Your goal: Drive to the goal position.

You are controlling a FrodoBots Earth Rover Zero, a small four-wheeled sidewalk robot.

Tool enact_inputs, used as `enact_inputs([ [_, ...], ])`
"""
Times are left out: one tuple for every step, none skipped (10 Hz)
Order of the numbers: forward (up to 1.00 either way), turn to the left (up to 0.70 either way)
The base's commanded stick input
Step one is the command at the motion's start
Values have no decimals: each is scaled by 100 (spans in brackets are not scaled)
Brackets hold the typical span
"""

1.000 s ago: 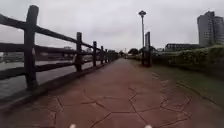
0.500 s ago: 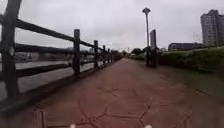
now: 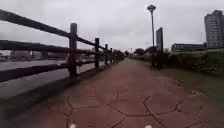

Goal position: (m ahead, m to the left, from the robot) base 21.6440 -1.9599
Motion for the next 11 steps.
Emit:
enact_inputs([
  [100, -38],
  [100, -11],
  [100, 0],
  [100, 0],
  [100, 0],
  [100, 0],
  [100, 0],
  [100, 0],
  [100, 0],
  [100, 0],
  [100, 0],
])
